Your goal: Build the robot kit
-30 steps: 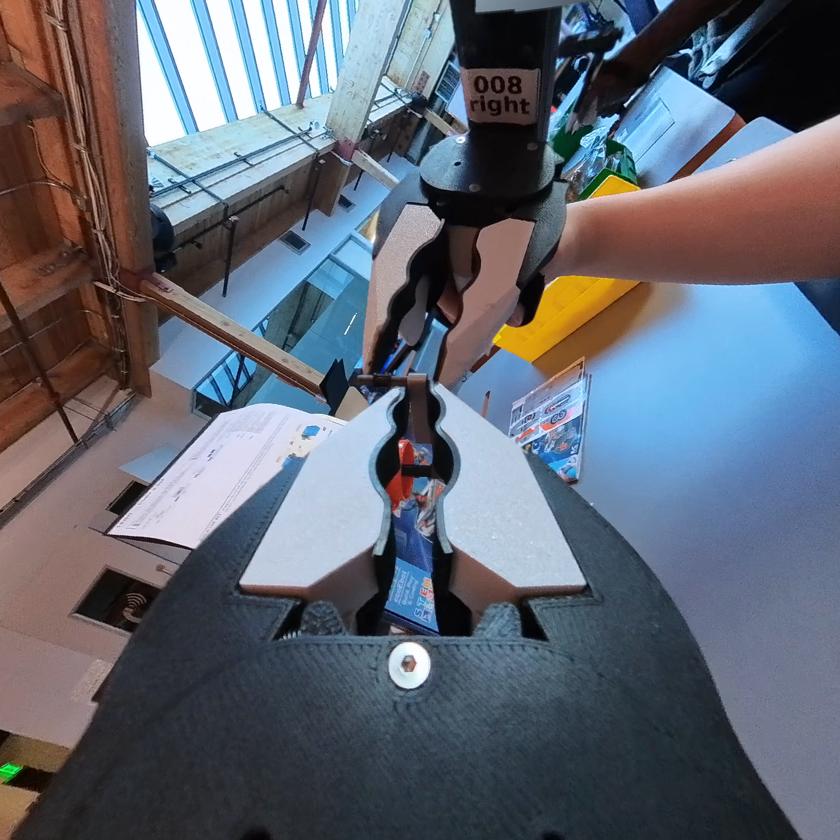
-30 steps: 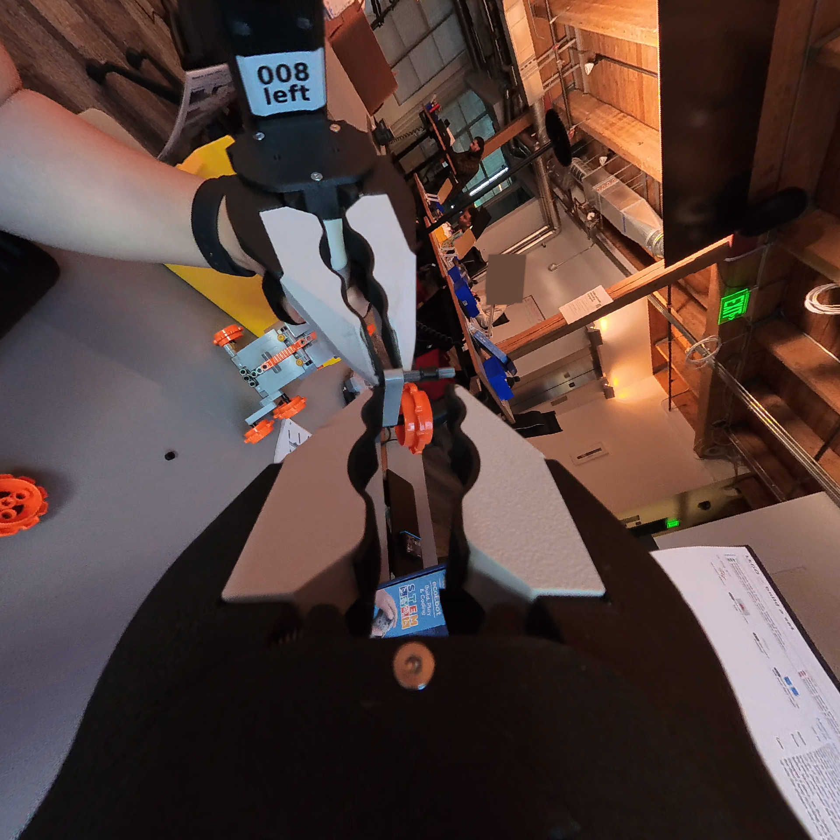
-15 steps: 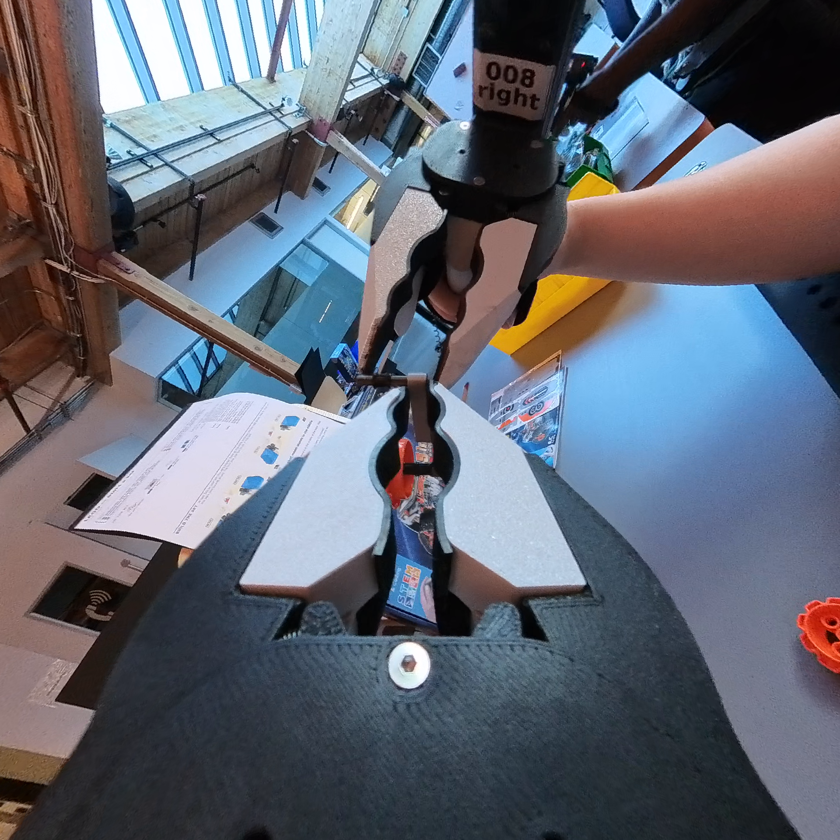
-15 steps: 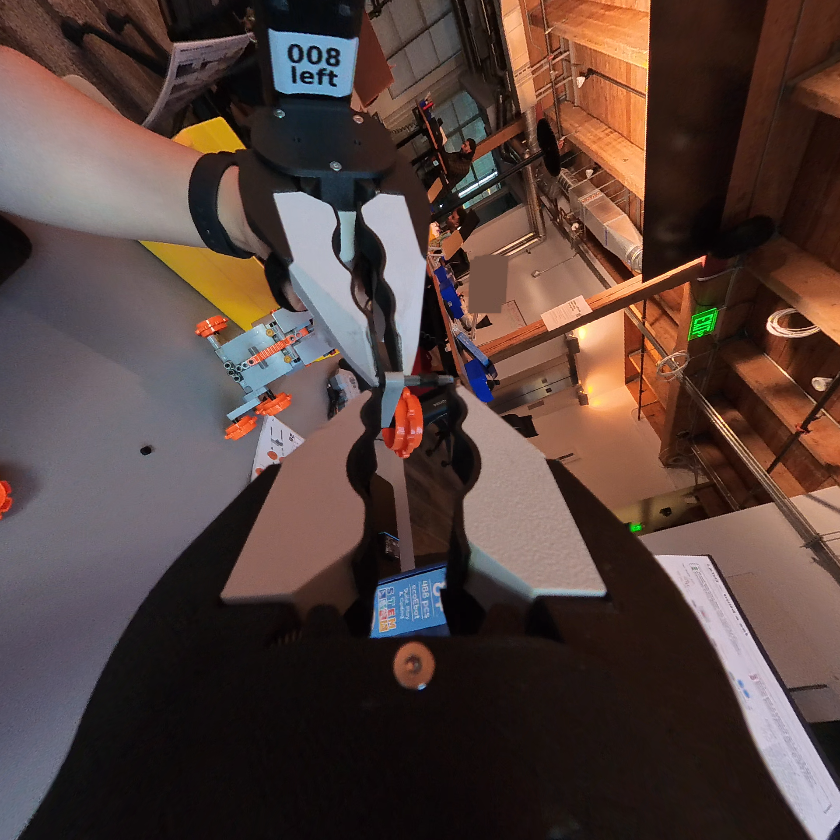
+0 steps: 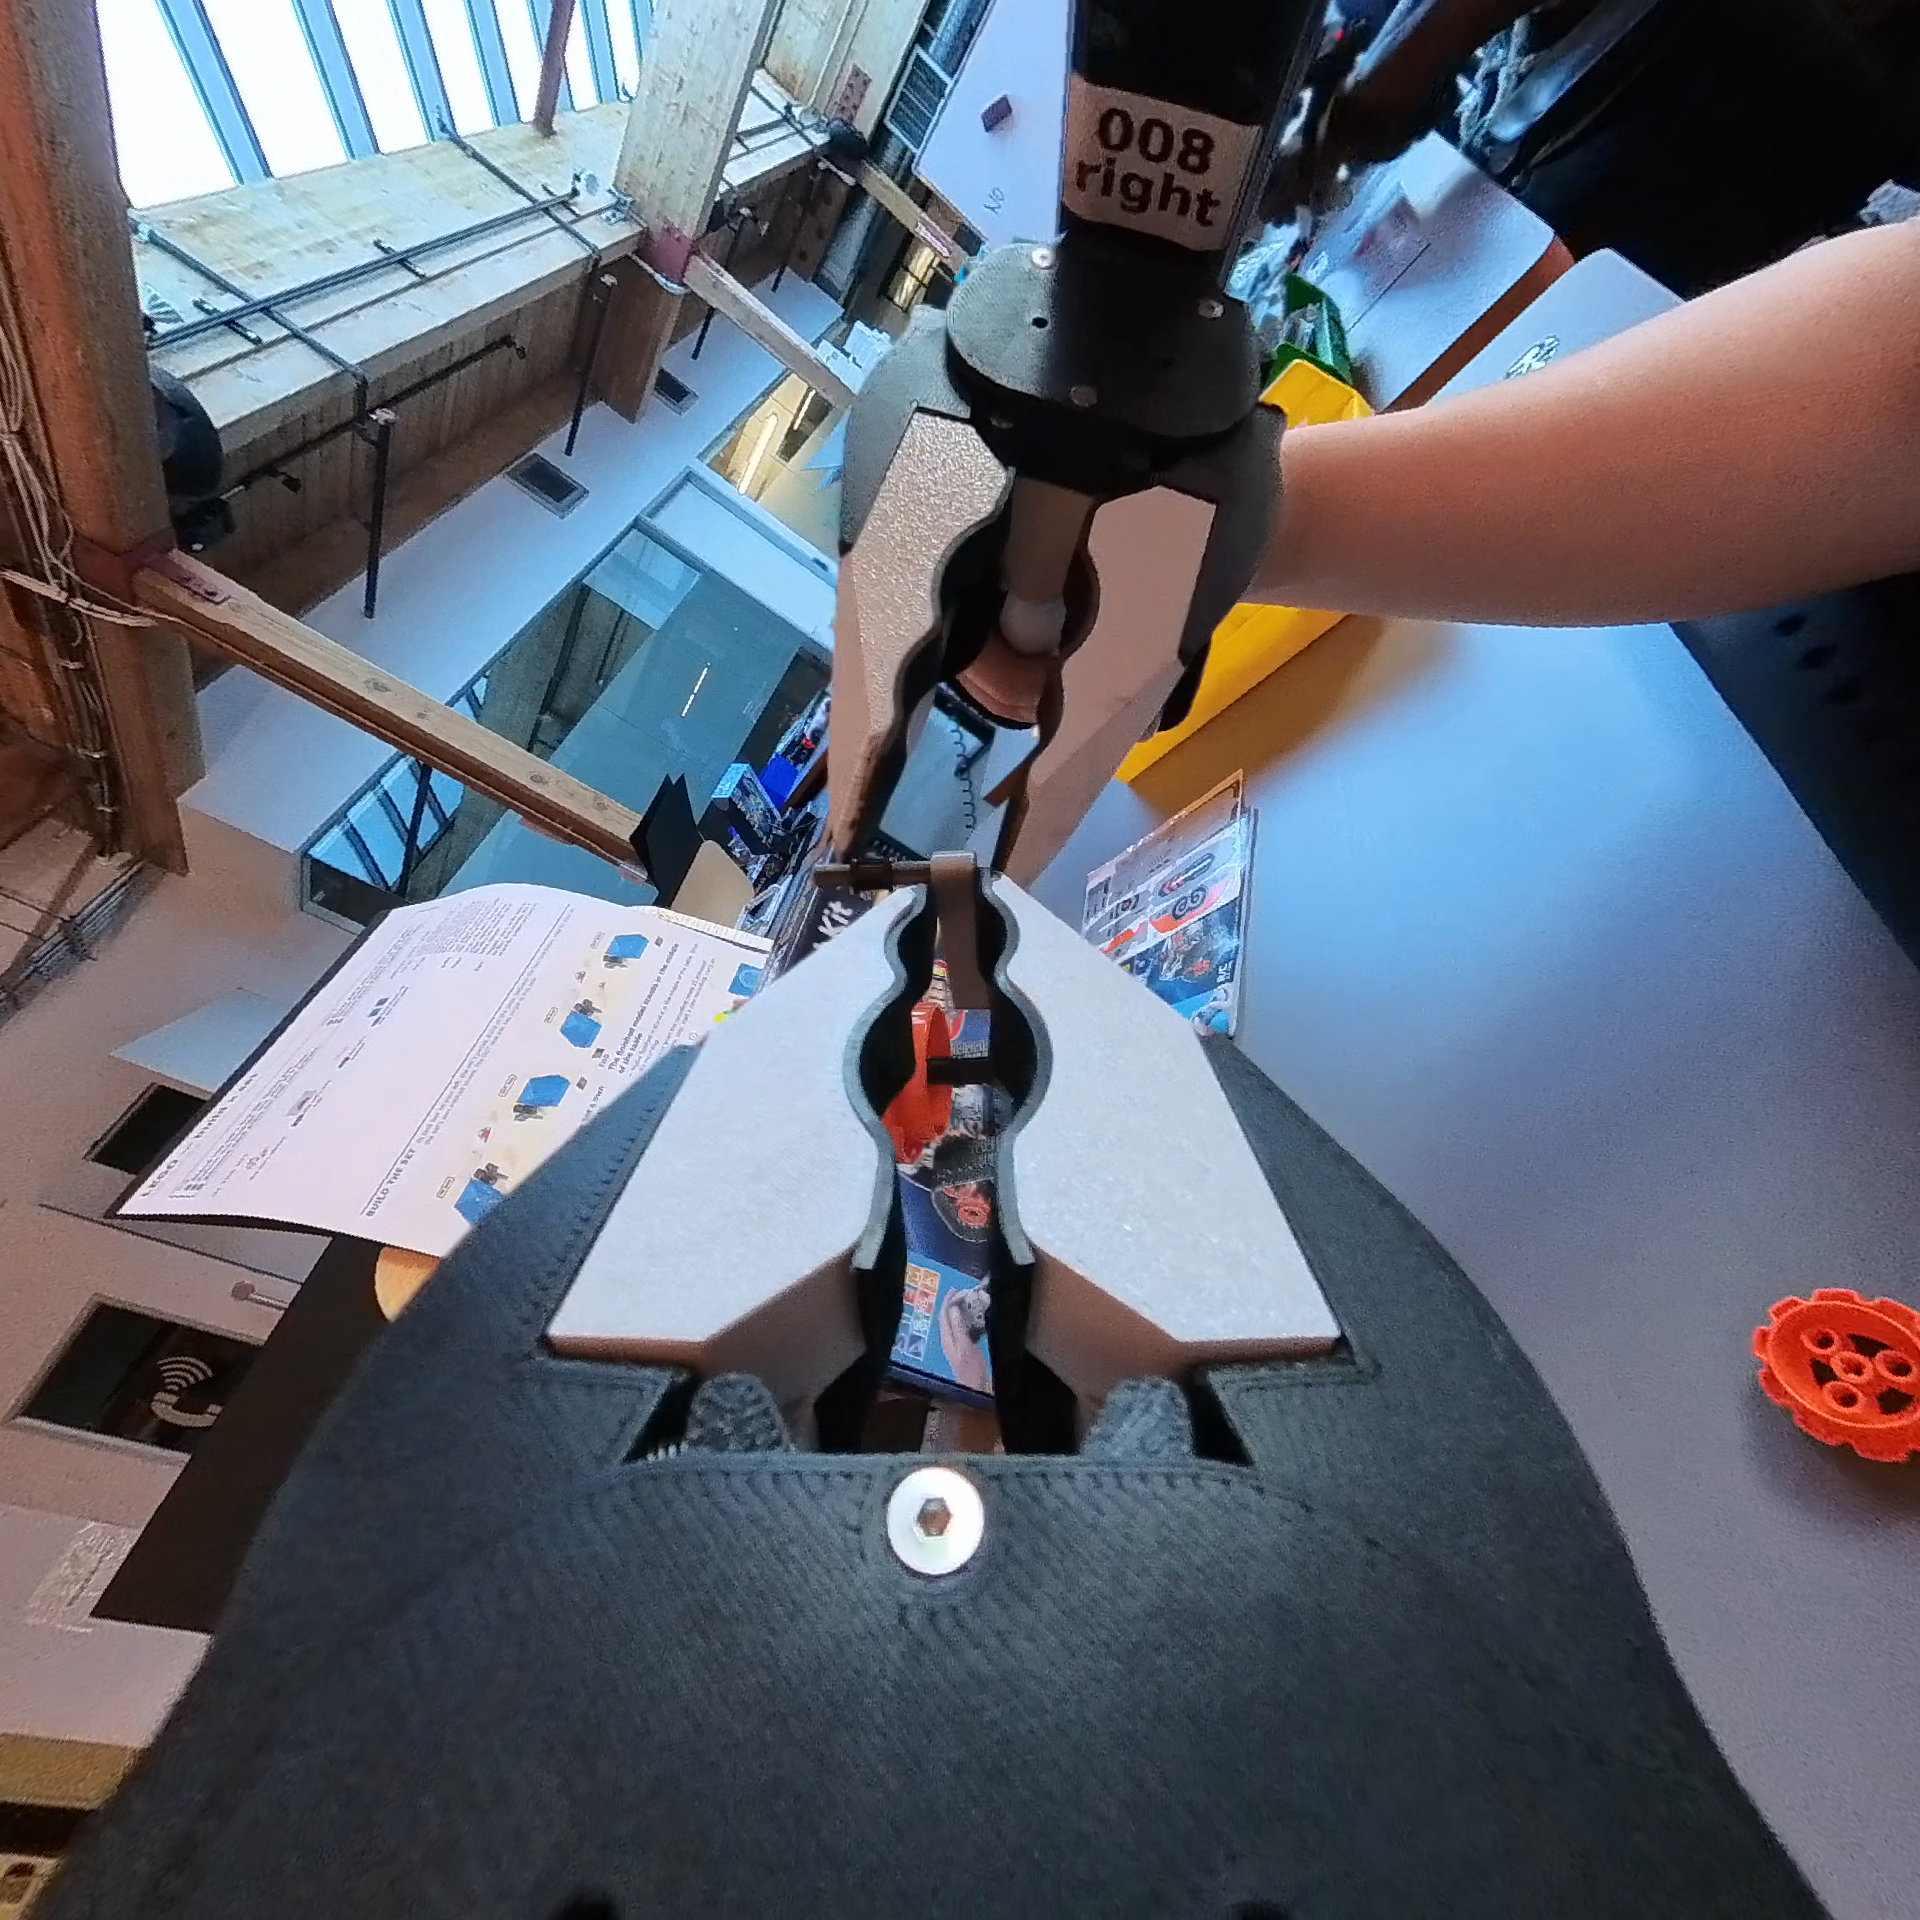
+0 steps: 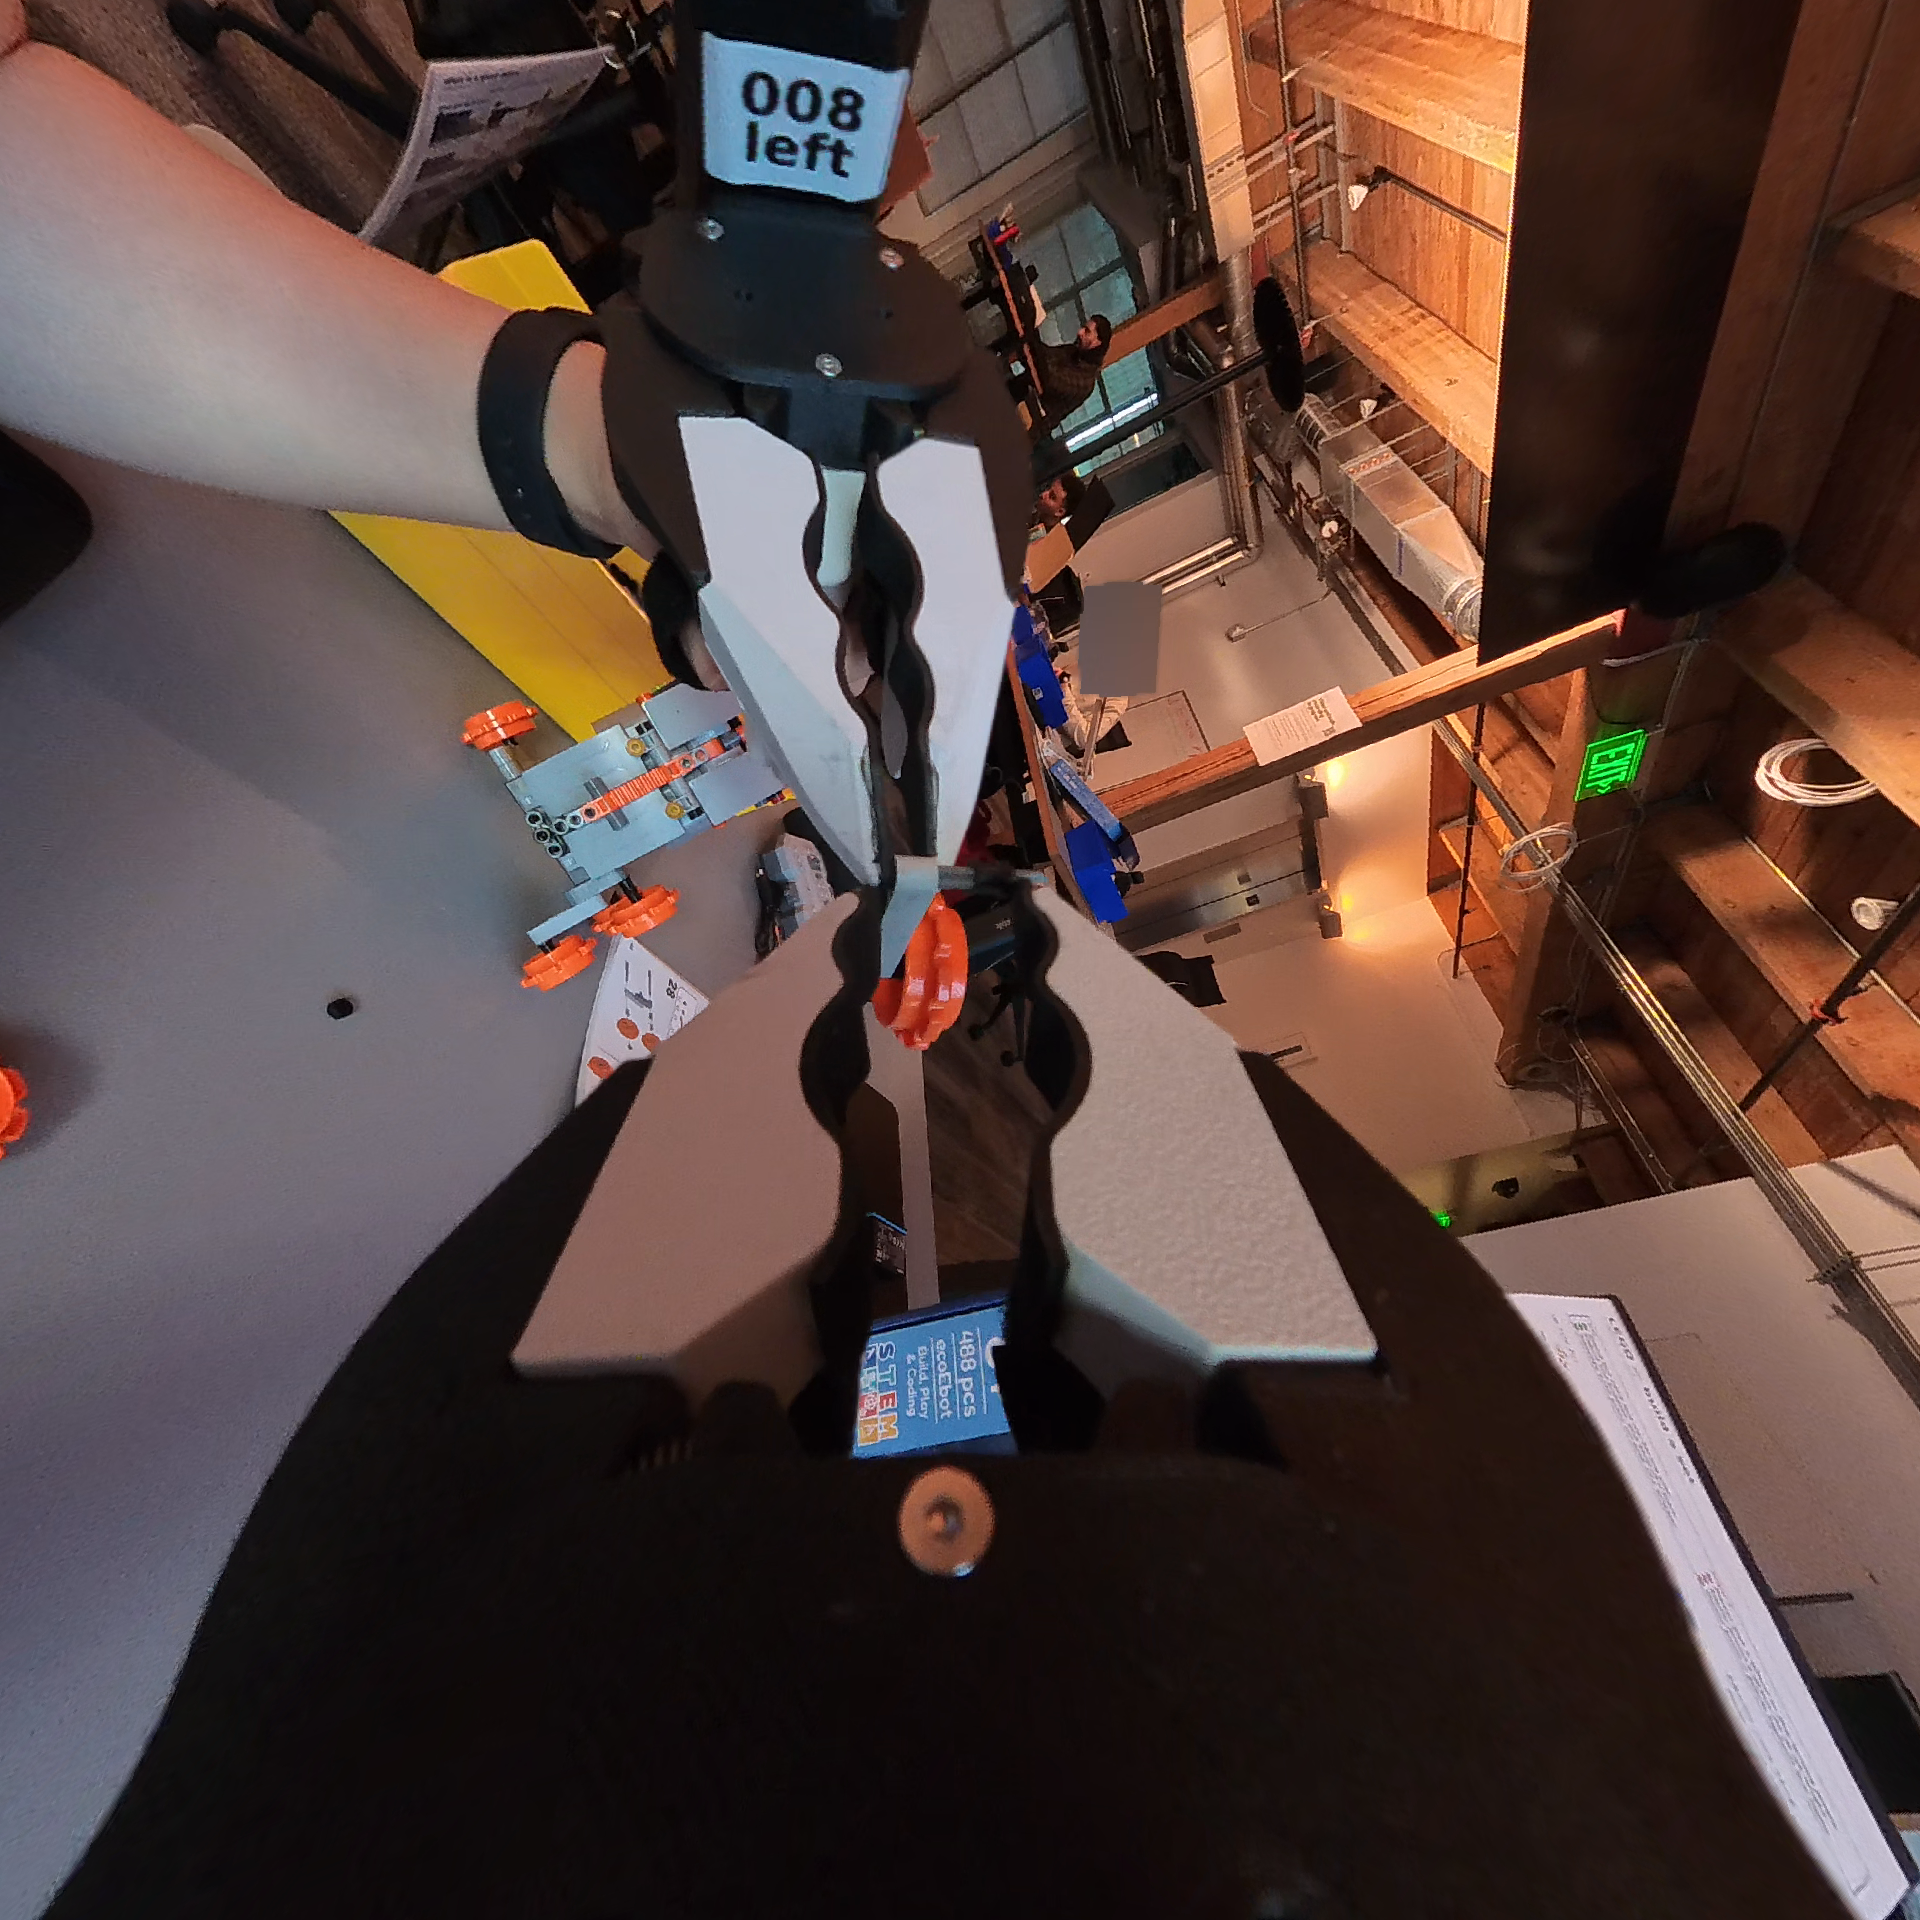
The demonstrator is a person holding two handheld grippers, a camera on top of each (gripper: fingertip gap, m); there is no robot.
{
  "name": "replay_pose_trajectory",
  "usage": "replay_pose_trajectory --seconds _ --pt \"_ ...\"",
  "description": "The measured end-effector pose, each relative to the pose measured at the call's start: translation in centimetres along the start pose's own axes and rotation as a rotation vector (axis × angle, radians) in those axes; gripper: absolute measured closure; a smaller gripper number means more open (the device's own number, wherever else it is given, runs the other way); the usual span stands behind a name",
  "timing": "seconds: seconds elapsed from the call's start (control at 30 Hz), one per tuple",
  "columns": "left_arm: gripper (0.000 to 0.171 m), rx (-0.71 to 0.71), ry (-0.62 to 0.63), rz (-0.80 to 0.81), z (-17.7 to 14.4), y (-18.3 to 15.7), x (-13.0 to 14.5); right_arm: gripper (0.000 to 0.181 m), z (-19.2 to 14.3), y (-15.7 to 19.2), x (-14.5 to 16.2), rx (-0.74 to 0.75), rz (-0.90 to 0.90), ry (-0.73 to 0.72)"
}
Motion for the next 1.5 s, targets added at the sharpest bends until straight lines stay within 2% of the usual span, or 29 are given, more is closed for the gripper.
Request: replay_pose_trajectory --seconds 0.63,0.87,1.43,1.5 --pt "0.166 0.036 0.038 0.006 -0.1 -0.2 0.5 0.157 0.4 0.6 0.3 0.018 -0.08 0.027" --pt "0.166 0.037 0.031 0.019 -0.2 -0.2 0.3 0.158 0.4 0.5 0.1 0.006 -0.038 0.02" --pt "0.163 -0.094 0.003 0.083 0.1 0.5 -0.3 0.162 -0.2 -0.4 -0.4 0.096 -0.066 0.003" --pt "0.156 -0.12 0.003 0.074 0.2 0.7 -0.4 0.165 -0.4 -0.5 -0.4 0.11 -0.071 -0.004"
Point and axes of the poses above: each gripper's, where its closed fingertips meet, z out along the fingers, x out of its underside, y = z × x across the jaws, the point moved 6 cm from there along -z, back along the fingers, and after that the axes turned 9 degrees about z, right-handed, at the moved point
